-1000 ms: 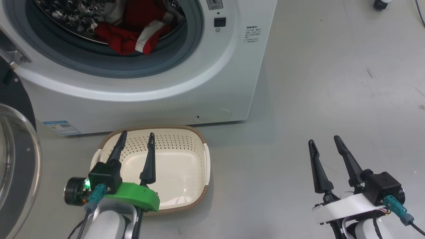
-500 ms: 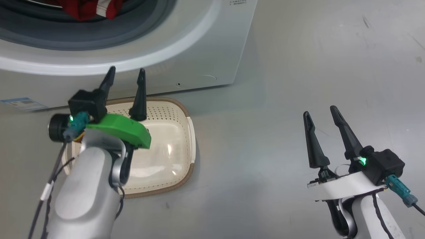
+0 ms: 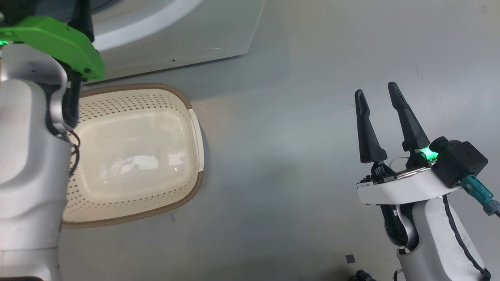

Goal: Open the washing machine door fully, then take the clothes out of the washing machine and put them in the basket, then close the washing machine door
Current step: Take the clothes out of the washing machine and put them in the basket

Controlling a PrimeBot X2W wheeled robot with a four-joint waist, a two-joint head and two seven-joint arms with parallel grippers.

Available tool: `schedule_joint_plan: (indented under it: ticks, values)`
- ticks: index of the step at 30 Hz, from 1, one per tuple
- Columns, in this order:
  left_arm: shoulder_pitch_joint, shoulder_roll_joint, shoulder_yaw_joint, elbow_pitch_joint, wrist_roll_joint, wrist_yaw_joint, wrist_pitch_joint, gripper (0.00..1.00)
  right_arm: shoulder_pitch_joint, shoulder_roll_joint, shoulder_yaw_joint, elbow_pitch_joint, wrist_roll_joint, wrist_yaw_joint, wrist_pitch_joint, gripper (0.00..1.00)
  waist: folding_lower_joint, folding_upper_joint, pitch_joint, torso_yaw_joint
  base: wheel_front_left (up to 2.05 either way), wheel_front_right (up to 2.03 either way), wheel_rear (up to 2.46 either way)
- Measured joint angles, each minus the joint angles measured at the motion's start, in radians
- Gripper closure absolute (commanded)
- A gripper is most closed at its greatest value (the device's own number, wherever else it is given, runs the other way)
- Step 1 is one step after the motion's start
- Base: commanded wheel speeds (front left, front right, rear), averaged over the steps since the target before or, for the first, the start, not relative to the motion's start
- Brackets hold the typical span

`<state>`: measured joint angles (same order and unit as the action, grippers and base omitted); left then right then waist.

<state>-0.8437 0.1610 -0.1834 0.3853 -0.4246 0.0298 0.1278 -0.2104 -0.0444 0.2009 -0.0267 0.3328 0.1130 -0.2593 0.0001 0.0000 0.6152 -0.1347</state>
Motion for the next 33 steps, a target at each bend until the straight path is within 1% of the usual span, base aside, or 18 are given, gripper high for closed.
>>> schedule_joint_plan:
  ticks: [5, 11, 20, 25, 31, 32, 33]
  values:
    - [-0.089, 0.056, 0.023, 0.032, -0.001, -0.001, 0.074, 0.00, -0.024, 0.000, 0.019, 0.008, 0.033, 0.000, 0.000, 0.00, 0.0000, 0.0000, 0.039, -0.040, 0.00, 0.00, 0.00]
    - [-0.180, 0.111, 0.022, 0.074, 0.006, -0.008, 0.162, 0.00, -0.048, 0.000, 0.029, 0.016, 0.051, 0.000, 0.000, 0.00, 0.0000, 0.0000, 0.078, -0.084, 0.00, 0.00, 0.00]
    - [-0.305, 0.154, 0.028, 0.122, 0.012, -0.008, 0.271, 0.00, -0.089, 0.000, 0.029, 0.016, 0.065, 0.003, 0.000, 0.00, 0.0000, 0.0000, 0.133, -0.125, 0.00, 0.00, 0.00]
    - [-0.346, 0.176, 0.040, 0.155, 0.012, -0.007, 0.321, 0.00, -0.104, 0.000, 0.032, 0.024, 0.086, 0.003, 0.000, 0.00, 0.0000, 0.0000, 0.157, -0.145, 0.00, 0.00, 0.00]
    - [-0.371, 0.196, 0.042, 0.192, 0.025, 0.011, 0.355, 0.00, -0.116, 0.000, 0.034, 0.032, 0.097, 0.003, 0.000, 0.00, 0.0000, 0.0000, 0.176, -0.163, 0.00, 0.00, 0.00]
    - [-0.373, 0.198, 0.044, 0.196, 0.025, 0.015, 0.356, 0.13, -0.116, 0.000, 0.035, 0.033, 0.097, 0.004, 0.000, 0.00, 0.0000, 0.0000, 0.178, -0.164, 0.00, 0.00, 0.00]
    - [-0.377, 0.200, 0.045, 0.201, 0.025, 0.015, 0.365, 0.42, -0.117, 0.000, 0.036, 0.034, 0.098, 0.006, 0.000, 0.00, 0.0000, 0.0000, 0.179, -0.166, 0.00, 0.00, 0.00]
